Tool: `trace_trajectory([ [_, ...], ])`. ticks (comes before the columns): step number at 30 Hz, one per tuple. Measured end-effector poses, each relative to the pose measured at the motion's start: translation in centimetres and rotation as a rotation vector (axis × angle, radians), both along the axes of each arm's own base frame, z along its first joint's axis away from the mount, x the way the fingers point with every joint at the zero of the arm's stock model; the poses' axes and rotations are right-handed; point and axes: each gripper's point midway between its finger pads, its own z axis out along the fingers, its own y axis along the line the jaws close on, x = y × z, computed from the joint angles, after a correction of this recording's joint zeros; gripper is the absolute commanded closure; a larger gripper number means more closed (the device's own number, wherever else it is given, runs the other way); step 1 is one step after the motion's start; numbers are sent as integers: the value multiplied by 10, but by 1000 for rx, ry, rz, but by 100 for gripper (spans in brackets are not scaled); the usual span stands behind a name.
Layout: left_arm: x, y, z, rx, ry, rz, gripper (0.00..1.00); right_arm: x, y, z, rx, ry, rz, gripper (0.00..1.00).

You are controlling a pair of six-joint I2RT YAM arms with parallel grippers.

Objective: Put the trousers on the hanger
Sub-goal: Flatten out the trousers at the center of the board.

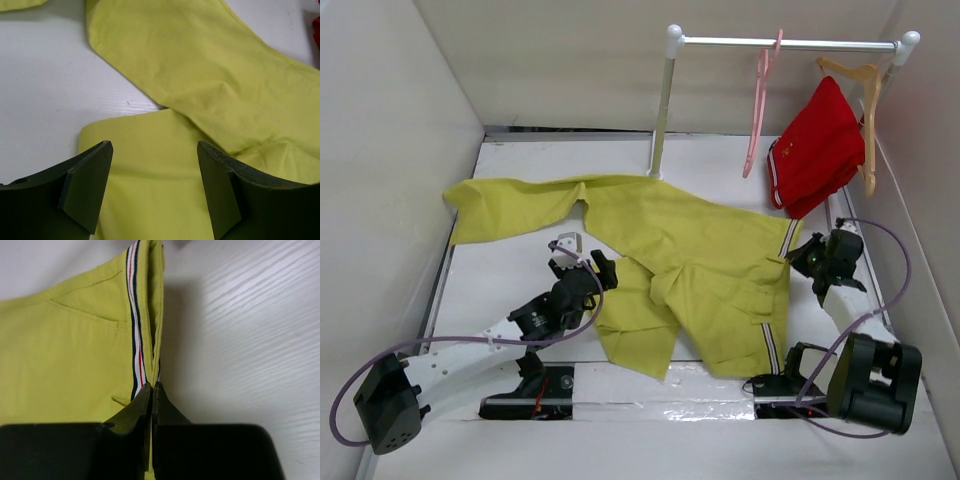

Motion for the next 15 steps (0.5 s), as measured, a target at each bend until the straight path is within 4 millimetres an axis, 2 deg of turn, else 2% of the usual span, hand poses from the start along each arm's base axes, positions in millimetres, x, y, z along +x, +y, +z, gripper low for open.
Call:
trace_trajectory([
  [2,0,0,-2,2,3,-9,34,-1,-17,16,-54,-33,-67,100],
  [7,0,-6,1,-12,-3,-33,34,16,-51,56,-156,-88,-190,100],
  [10,0,-7,0,-12,0,-34,33,29,-75,64,-193,-78,-263,100],
  [11,1,-6,-1,-9,3,-32,30,35,-82,63,-201,-60,-283,100],
  [12,1,-5,-3,-6,7,-27,29,41,-89,59,-208,-32,-301,94],
  [13,2,-4,-4,-5,12,-21,28,47,-96,55,-215,-1,-316,74],
  [15,5,2,-8,2,25,6,27,58,-107,48,-227,45,-335,50],
])
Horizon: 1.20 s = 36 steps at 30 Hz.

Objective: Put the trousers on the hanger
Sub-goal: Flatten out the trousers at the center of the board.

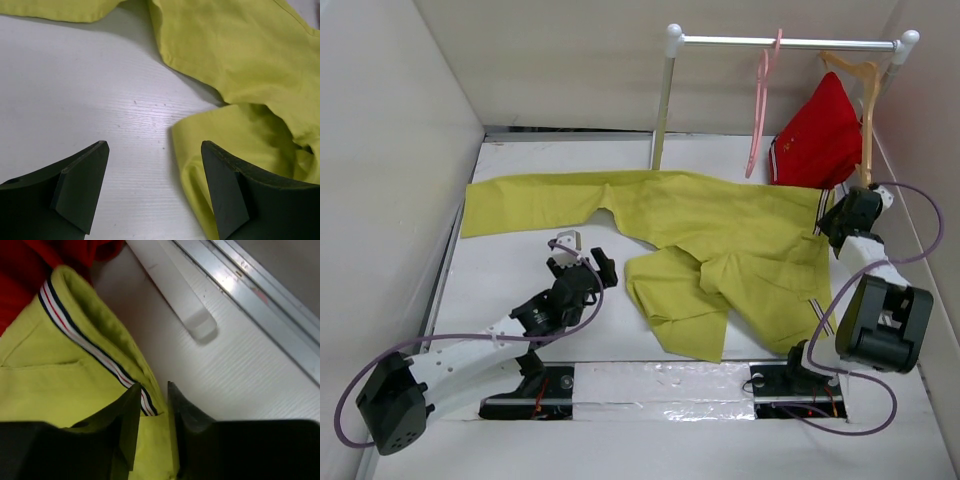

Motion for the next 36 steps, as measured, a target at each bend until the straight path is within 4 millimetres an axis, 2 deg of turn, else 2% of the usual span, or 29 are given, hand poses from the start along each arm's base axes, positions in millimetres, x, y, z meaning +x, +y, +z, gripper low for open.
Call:
trace_trajectory([
  [1,2,5,-2,1,7,20,27,5,-2,-1,1,9,0,30],
  [2,5,10,-3,0,13,42,27,9,-4,-1,-1,10,-1,23],
  [3,8,15,-4,-4,19,64,27,11,-2,0,-7,10,10,18],
  [6,18,30,-4,-40,29,123,28,3,22,12,-21,-46,67,14],
  [8,27,41,-6,-70,41,167,29,-6,50,23,-31,-111,142,23],
  [11,41,62,-10,-116,62,247,31,-25,103,33,-37,-207,307,79],
  [12,45,68,-12,-131,69,268,32,-31,122,33,-36,-238,375,94],
  [13,49,77,-15,-146,78,299,34,-40,142,31,-21,-261,442,100],
  [14,54,85,-18,-161,89,331,37,-48,161,25,-7,-270,510,100],
  [18,64,116,-38,-194,148,455,37,-84,234,0,48,-254,790,100],
  [20,69,134,-48,-207,179,533,37,-100,268,2,56,-259,927,100],
  [23,77,161,-62,-266,231,656,36,-124,311,14,54,-297,1114,94],
  [26,86,186,-78,-348,287,774,37,-140,340,31,33,-337,1233,90],
  [28,90,194,-86,-382,310,830,37,-146,353,41,19,-362,1280,88],
  [29,96,194,-83,-400,308,837,37,-148,358,45,13,-373,1300,87],
  [36,133,205,-80,-349,387,934,42,-164,377,39,-23,-365,1380,83],
])
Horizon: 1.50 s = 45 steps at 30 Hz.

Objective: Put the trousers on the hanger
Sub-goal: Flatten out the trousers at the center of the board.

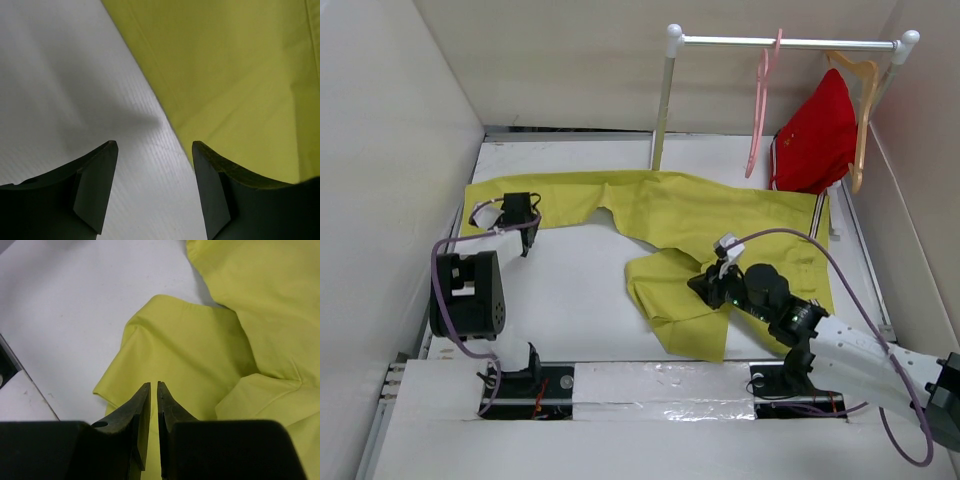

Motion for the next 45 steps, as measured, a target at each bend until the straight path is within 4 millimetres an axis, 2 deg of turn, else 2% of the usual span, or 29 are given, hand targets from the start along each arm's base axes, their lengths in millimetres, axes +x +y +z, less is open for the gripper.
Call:
trace_trajectory([
  [5,25,16,7,52,66,22,53,-1,-3,7,12,-29,-14,82],
  [9,30,26,-10,64,160,0,54,0,-8,23,49,-70,-38,82],
  [14,40,33,-12,81,207,-31,56,-1,-15,34,74,-99,-53,77],
  [16,40,34,-13,88,225,-40,67,-2,-15,36,78,-102,-54,75],
  [17,39,35,-14,93,236,-45,79,-2,-15,35,75,-100,-53,73],
  [20,39,43,-16,102,266,-56,100,-4,-15,25,44,-73,-43,66],
  [24,47,59,-15,123,287,-64,100,-11,-15,12,4,-37,-15,64],
  [27,51,70,-12,155,310,-68,100,-15,-17,9,-4,-25,-3,64],
  [31,52,81,-1,214,337,-76,100,-16,-17,9,-5,-24,-1,63],
  [34,55,91,13,265,347,-73,100,-15,-13,1,-26,-3,11,62],
  [35,57,95,18,285,348,-71,96,-16,-10,-3,-38,9,21,59],
  [36,59,99,23,305,347,-71,86,-16,-7,-6,-44,18,31,56],
  [37,61,102,28,325,350,-78,74,-16,-4,-9,-55,28,41,56],
  [38,63,106,34,343,350,-83,53,-16,-2,-13,-64,35,51,52],
  [39,65,108,38,356,350,-93,41,-16,2,-16,-75,45,62,52],
  [40,70,109,45,364,340,-101,34,-16,6,-19,-82,53,76,52],
  [42,79,108,57,377,315,-123,30,-19,18,-25,-112,71,115,52],
  [43,85,106,66,383,287,-129,31,-20,26,-26,-128,77,135,56],
  [44,88,102,74,388,264,-145,33,-22,34,-28,-142,78,158,74],
  [45,91,95,81,390,242,-164,35,-26,43,-28,-157,75,183,82],
])
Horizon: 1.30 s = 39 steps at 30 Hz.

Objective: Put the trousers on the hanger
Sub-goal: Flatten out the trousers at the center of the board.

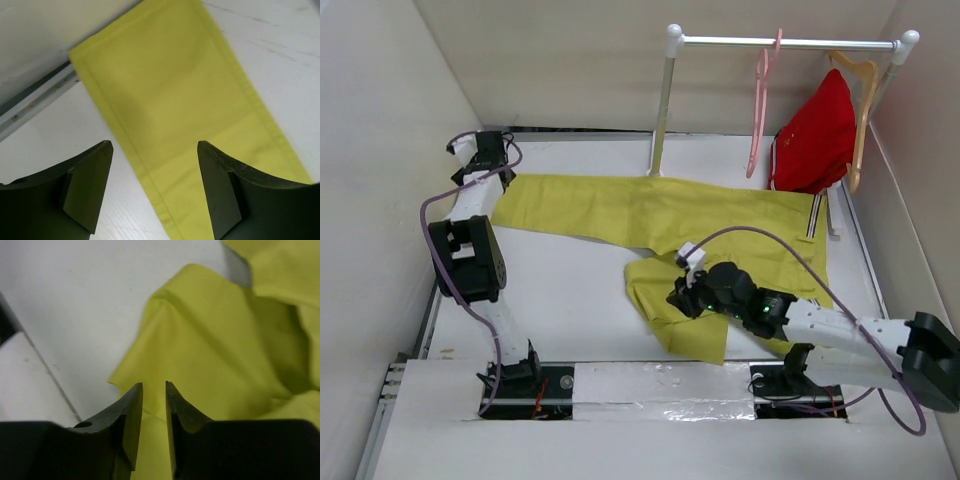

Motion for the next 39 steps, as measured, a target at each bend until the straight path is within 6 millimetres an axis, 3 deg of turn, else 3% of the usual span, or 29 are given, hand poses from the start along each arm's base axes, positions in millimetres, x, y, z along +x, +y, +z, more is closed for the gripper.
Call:
trace_trajectory([
  [2,8,-21,18,-14,-55,-56,45,-8,18,0,-17,-2,42,96],
  [4,14,-54,39,-44,-137,-130,52,-15,38,-1,-37,-12,80,93],
  [7,8,-117,69,-131,-279,-263,66,-17,65,-6,-87,-24,98,66],
  [8,1,-140,78,-169,-334,-312,69,-15,72,-9,-105,-30,94,54],
  [9,-10,-163,83,-213,-375,-367,69,-13,79,-12,-123,-36,90,50],
  [12,-53,-219,93,-320,-495,-515,71,-8,89,-29,-177,-37,76,49],
  [14,-84,-243,91,-376,-542,-592,75,-7,89,-45,-218,-27,69,52],
  [16,-106,-249,88,-410,-570,-623,78,-5,87,-59,-256,-15,61,53],
  [21,-136,-242,92,-432,-636,-632,78,12,84,-86,-336,10,7,52],
  [25,-155,-238,94,-437,-675,-646,78,27,84,-93,-370,3,-62,53],
  [27,-160,-236,94,-436,-688,-649,77,30,82,-97,-376,6,-94,59],
  [28,-162,-236,94,-435,-691,-650,77,32,81,-96,-377,3,-109,66],
  [29,-163,-235,95,-433,-690,-651,78,33,81,-97,-378,3,-122,83],
  [31,-164,-236,96,-431,-694,-656,78,37,81,-97,-379,-5,-149,98],
  [36,-165,-237,97,-428,-696,-667,78,37,82,-90,-371,-10,-174,100],
  [37,-165,-236,97,-427,-695,-667,78,32,83,-83,-350,-5,-155,100],
  [39,-164,-237,96,-427,-692,-668,78,21,85,-50,-259,-10,-108,100],
])
